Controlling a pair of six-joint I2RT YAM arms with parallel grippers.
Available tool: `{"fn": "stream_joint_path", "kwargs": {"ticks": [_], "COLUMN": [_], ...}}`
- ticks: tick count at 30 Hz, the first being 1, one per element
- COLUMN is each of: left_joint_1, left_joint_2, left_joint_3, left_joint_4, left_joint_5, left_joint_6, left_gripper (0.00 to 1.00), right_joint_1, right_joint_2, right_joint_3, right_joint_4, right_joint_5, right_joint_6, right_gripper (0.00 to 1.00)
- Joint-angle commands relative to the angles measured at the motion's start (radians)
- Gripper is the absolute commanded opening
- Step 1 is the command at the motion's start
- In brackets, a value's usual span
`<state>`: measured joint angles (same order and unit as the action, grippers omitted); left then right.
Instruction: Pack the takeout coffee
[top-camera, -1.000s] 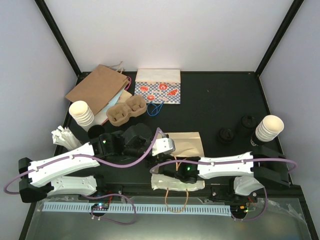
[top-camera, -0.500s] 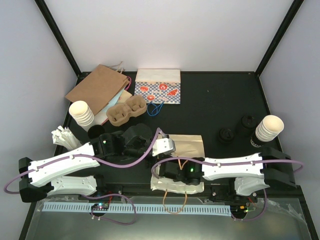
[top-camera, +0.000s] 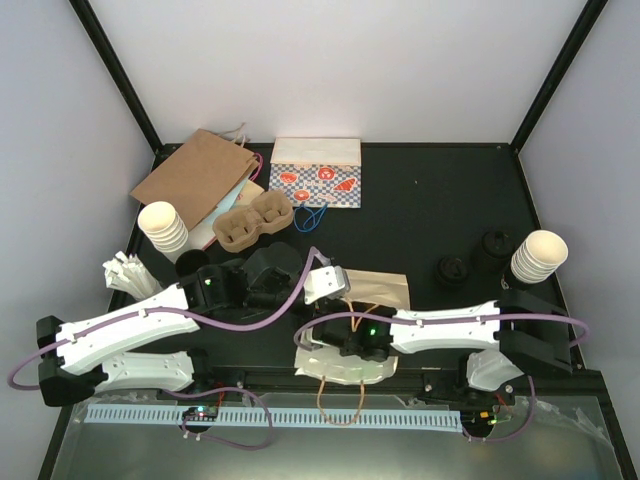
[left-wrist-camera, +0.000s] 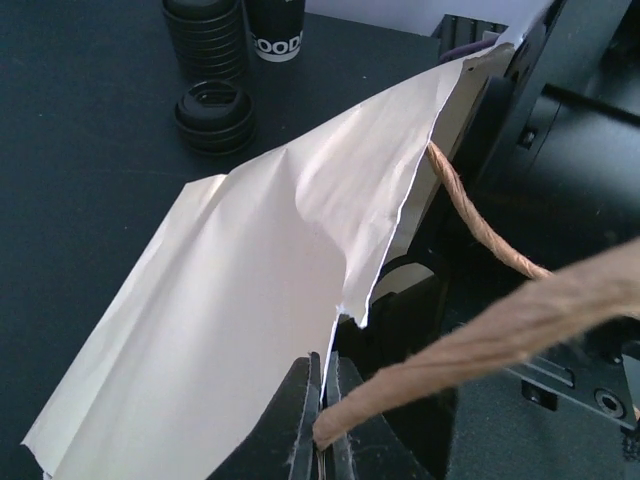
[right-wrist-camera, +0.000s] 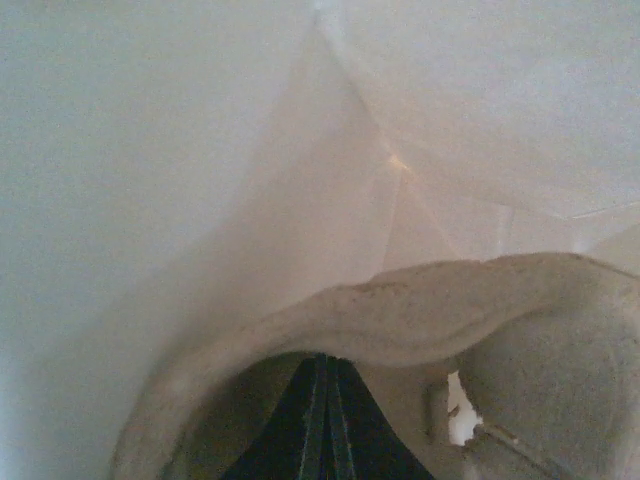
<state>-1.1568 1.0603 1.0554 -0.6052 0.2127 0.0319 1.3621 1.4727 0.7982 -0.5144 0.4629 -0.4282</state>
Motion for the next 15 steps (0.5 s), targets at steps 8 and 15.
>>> {"fn": "stream_joint_path", "kwargs": {"ticks": [8,15], "left_joint_1": [-0.047,-0.055], "left_joint_2": [0.020,0.030], "left_joint_3": [-0.011,-0.022], "left_joint_4": [0.028,0.040], "left_joint_5": [0.246,0.275], "left_joint_6": [-0.063,-0.074], "left_gripper": [0.02,0.01], "right_joint_1": [-0.113,-0.123], "right_joint_2": [0.079,0.083], "right_joint_3": [0.015,-0.006], "right_joint_4": [0.164,0.267], "right_joint_5": [0.092,0.201], "right_joint_6": [-0.021,-0.009], "right_gripper": [0.01,0.01]}}
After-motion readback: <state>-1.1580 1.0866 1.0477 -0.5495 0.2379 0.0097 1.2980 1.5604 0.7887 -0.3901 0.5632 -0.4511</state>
